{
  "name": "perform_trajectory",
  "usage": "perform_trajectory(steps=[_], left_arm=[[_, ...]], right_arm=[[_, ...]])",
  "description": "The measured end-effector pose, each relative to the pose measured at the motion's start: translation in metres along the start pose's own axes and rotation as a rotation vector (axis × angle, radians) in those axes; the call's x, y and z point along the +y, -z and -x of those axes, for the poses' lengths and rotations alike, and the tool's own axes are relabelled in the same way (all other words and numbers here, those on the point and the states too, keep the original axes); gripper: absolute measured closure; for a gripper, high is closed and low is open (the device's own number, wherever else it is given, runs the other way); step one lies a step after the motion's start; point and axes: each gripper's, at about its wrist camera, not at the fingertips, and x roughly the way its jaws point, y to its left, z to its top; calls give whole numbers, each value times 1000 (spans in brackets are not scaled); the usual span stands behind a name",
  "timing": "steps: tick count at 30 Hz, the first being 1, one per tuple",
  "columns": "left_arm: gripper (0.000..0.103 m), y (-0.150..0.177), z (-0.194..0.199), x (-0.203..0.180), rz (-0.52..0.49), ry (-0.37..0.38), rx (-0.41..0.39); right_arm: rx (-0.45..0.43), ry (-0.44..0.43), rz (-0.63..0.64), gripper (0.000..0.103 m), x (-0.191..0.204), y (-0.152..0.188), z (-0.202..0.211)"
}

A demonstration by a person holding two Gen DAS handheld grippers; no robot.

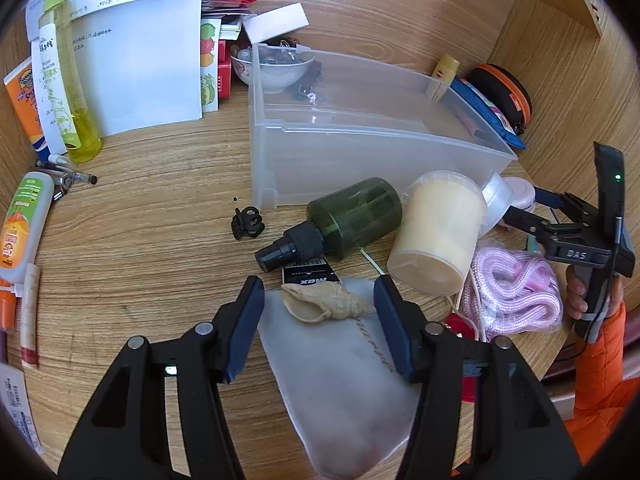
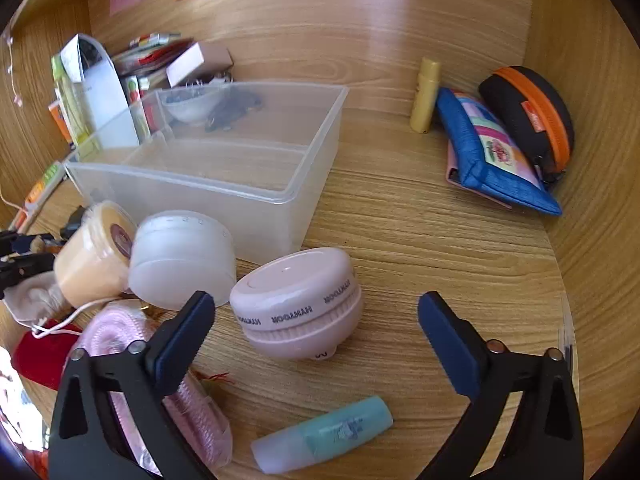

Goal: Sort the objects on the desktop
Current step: 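Grasp the beige seashell with the left gripper while the right grasps the pink round case, then carry the seashell and pink case into the clear box and release both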

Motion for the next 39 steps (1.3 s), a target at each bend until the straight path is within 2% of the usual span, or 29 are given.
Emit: perform_trajectory(steps=[3,6,9,13,26,39], left_arm=[[58,-2,-2,1,6,8,3],[62,-2,-2,2,13,9,-3],[62,-2,-1,2,14,2,-9],[62,1,3,3,20,-14,-23],[62,-1,30,3,20,-59,-98],[62,-27,54,-1,0,-80,-200]], right_arm=[[16,-10,8,12,3,-2,-6],[27,-14,14,21,6,-2,-9],[24,-1,19,27,8,-3,-10],[27,-15,16,42,6,-2,-10],[-15,-21,-8,42,2,2,4],[-126,-1,-2,42,-4,-8,56]])
